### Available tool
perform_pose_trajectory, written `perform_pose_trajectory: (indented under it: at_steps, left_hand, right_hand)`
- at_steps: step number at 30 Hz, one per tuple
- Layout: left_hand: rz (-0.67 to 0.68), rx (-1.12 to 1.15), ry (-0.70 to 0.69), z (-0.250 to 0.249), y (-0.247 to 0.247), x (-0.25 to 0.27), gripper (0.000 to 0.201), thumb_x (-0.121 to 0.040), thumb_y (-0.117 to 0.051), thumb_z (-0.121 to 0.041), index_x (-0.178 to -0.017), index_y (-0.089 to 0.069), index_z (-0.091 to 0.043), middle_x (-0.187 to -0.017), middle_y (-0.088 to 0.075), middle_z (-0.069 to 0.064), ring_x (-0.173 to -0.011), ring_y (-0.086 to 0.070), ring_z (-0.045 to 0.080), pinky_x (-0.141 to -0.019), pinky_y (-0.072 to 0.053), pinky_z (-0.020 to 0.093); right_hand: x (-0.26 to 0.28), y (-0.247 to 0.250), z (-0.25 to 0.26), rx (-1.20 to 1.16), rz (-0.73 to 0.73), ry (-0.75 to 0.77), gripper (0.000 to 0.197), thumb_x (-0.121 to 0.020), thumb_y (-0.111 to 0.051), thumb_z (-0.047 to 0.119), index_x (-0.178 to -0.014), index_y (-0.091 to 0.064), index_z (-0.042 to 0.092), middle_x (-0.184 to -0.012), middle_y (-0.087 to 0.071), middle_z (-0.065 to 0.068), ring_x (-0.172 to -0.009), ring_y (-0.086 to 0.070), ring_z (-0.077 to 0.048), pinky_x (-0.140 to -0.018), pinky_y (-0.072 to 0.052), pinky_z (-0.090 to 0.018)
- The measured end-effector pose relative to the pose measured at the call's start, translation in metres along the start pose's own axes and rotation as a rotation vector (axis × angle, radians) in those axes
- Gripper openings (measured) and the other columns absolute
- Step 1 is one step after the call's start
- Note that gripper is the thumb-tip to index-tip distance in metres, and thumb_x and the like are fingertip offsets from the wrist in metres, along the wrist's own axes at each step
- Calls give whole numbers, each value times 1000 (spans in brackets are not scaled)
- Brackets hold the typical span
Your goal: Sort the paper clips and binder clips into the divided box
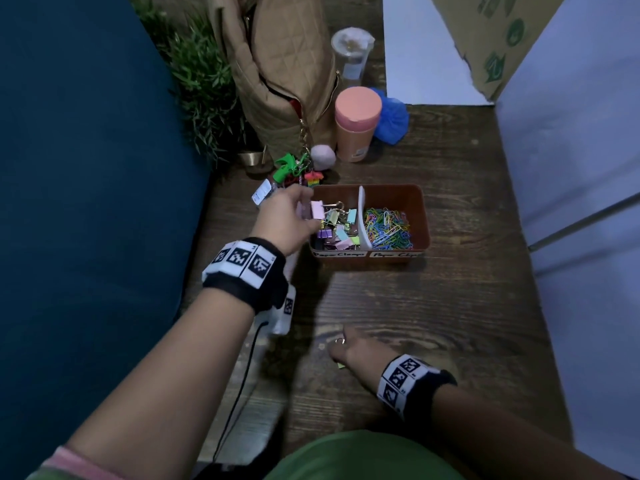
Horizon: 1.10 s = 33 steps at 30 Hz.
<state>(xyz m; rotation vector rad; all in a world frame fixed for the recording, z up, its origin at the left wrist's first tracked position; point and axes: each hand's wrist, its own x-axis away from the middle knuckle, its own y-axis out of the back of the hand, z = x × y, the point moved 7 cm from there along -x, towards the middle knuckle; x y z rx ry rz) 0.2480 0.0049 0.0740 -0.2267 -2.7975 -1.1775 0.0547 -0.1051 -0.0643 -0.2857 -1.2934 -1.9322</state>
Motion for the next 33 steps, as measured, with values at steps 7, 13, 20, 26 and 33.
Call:
perform_pose_trajectory:
  at_steps: [7, 13, 20, 26, 33]
  left_hand:
    - [64, -68, 7, 19, -11, 25, 57, -78, -72, -26, -131, -50, -25, -127, -53, 9, -105, -59, 24, -95, -50, 40]
    - [185, -255, 173, 88, -22, 79, 35, -83, -66, -29, -117, -60, -24, -121, -56, 8, -99, -61, 26, -91, -50, 36]
    - [427, -434, 258, 147, -73, 133, 49, -80, -65, -35, -126, -53, -24, -146, -35, 7, -123, -49, 28, -104, -42, 33]
    - [481, -454, 238, 142, -84, 139, 58, -79, -64, -40, -129, -46, -16, -148, -26, 10, -128, -40, 32, -104, -42, 44]
    - [457, -416, 207, 142, -78, 150, 68, -84, -60, -35, -143, -30, -19, -158, -6, 6, -143, -18, 29, -113, -31, 37]
  right_hand:
    - [4, 12, 13, 150, -64, 90, 36, -87, -46, 1, -121, -43, 13, -115, -46, -21, -99, -51, -34, -72, -35, -35]
    - [-9, 2, 15, 159, 6, 59, 37, -81, -46, -8, -111, -45, 13, -109, -48, -21, -95, -55, -36, -73, -44, -39]
    - [-4, 48, -3, -168, -121, -33, 25, -76, -62, 2, -95, -55, 18, -91, -64, -11, -79, -56, -23, -68, -43, -25]
    - [-12, 194, -2, -276, -542, -100, 27, -77, -69, 8, -96, -56, 21, -91, -58, -7, -81, -57, -22, -69, -41, -24]
    - [18, 209, -21, -291, -634, -196, 62, -73, -76, 15, -124, -47, 34, -118, -50, -9, -104, -54, -25, -86, -37, -24]
